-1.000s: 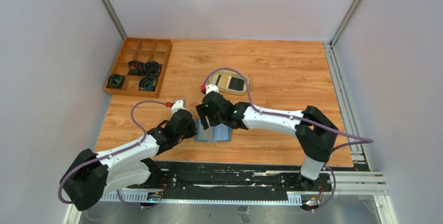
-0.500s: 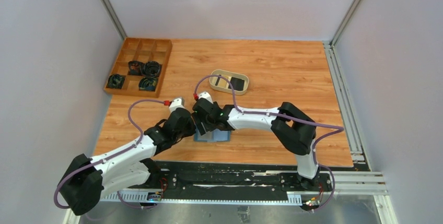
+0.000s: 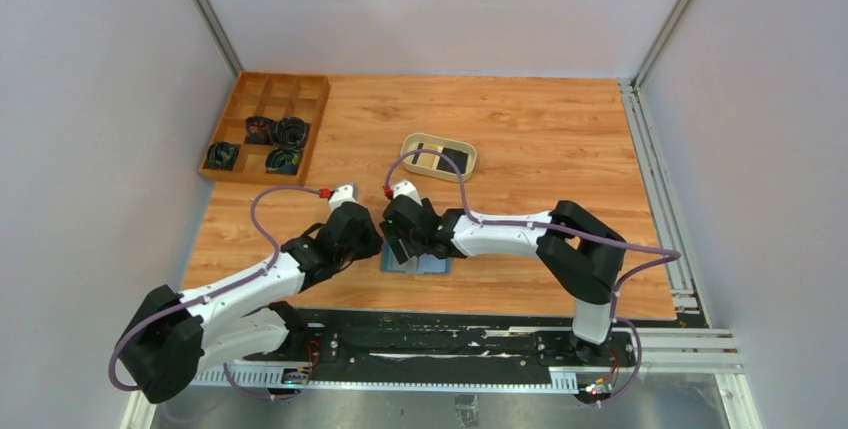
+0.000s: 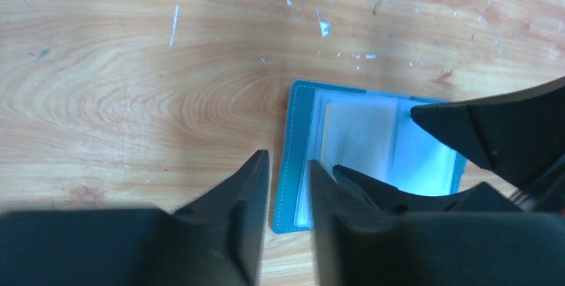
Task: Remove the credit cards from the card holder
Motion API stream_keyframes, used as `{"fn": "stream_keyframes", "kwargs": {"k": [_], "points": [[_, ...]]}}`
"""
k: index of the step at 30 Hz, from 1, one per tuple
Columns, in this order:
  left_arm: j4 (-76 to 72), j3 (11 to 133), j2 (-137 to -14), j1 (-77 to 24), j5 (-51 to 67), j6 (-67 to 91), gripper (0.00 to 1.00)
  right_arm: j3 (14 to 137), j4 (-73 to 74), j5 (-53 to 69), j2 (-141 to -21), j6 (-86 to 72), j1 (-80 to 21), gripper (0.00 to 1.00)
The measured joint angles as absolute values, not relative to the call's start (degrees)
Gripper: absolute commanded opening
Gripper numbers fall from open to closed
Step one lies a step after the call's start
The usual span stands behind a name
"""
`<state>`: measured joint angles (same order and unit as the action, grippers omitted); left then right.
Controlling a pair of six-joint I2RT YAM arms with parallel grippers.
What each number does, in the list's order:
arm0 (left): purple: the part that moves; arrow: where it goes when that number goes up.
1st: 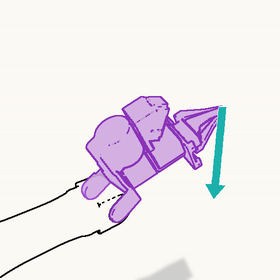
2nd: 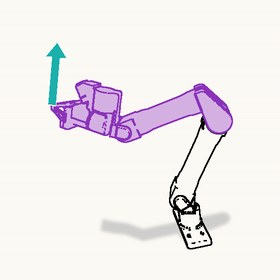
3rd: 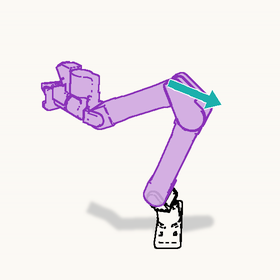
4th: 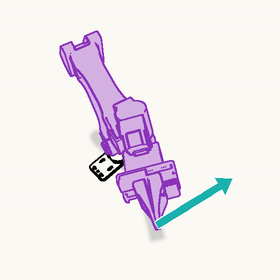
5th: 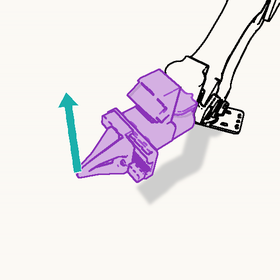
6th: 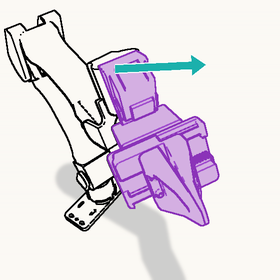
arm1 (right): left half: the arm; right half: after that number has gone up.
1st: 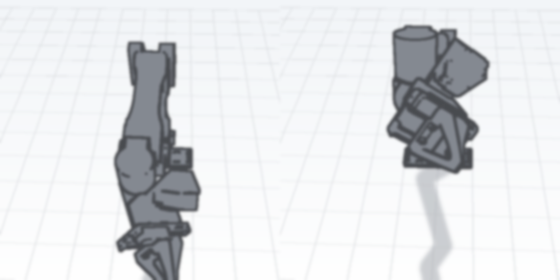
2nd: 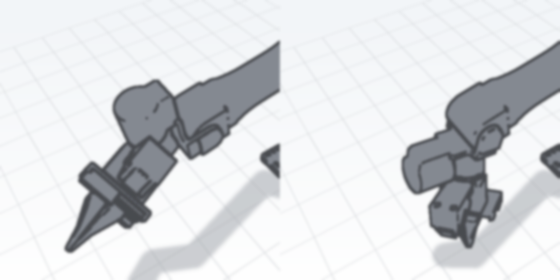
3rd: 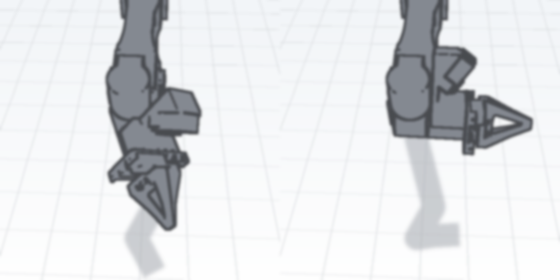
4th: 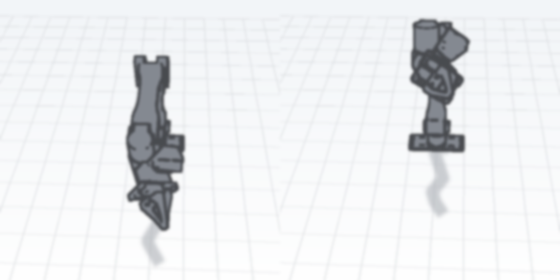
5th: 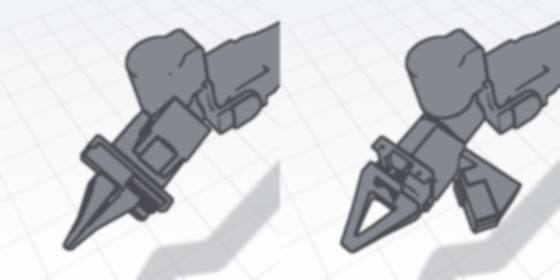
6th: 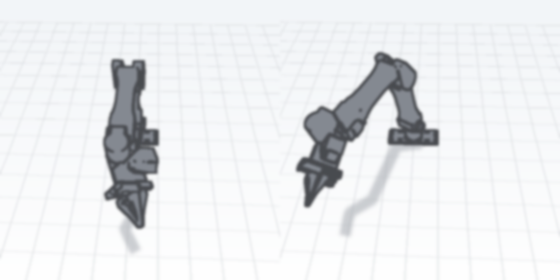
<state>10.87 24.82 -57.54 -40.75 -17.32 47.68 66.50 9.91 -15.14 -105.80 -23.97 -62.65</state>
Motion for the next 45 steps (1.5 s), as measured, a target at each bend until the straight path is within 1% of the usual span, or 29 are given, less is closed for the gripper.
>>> {"fn": "stream_keyframes", "kwargs": {"k": [2,4,7,10,14,21,26,30,34,36,40,45], "points": [[9.8,24.5,-58.9,-40.8,-15.8,48.4,0.53,65.0,7.8,-14.4,-105.3,-24.2,-62.6,0.77],[9.2,24.2,-59.8,-40.9,-14.5,48.4,0.59,63.4,5.5,-13.3,-104.7,-24.7,-62.3,0.77],[8.9,23.9,-60.7,-40.9,-13.1,48.6,0.64,61.4,2.5,-11.7,-104.1,-25.5,-61.9,0.77],[8.7,23.3,-60.8,-40.9,-12.4,48.9,0.67,59.7,-0.3,-11.0,-103.5,-25.7,-61.7,0.77],[5.4,20.5,-61.6,-40.5,-9.7,49.8,0.67,56.9,-4.4,-10.0,-102.5,-25.7,-61.1,0.77],[-11.9,13.6,-63.2,-35.4,-1.3,52.9,0.66,51.4,-11.7,-8.4,-100.0,-26.2,-59.2,0.77],[-19.0,10.4,-63.9,-34.3,1.6,55.4,0.64,48.9,-15.3,-7.3,-99.1,-26.4,-58.7,0.77],[-25.5,8.1,-65.7,-34.0,3.1,58.9,0.62,47.5,-17.3,-6.9,-98.6,-26.5,-58.3,0.77],[-35.5,3.9,-68.0,-33.8,4.2,64.8,0.58,46.8,-18.7,-6.6,-98.4,-26.4,-58.3,0.77],[-38.0,2.8,-68.5,-33.8,4.3,66.7,0.56,46.6,-19.2,-6.4,-98.4,-26.5,-58.3,0.77],[-39.1,1.1,-67.3,-34.0,4.1,70.3,0.54,46.3,-19.9,-6.0,-98.4,-26.5,-58.3,0.77],[-33.4,0.5,-58.1,-34.0,1.7,72.1,0.54,46.1,-20.4,-5.9,-98.4,-26.5,-58.3,0.77]]}}
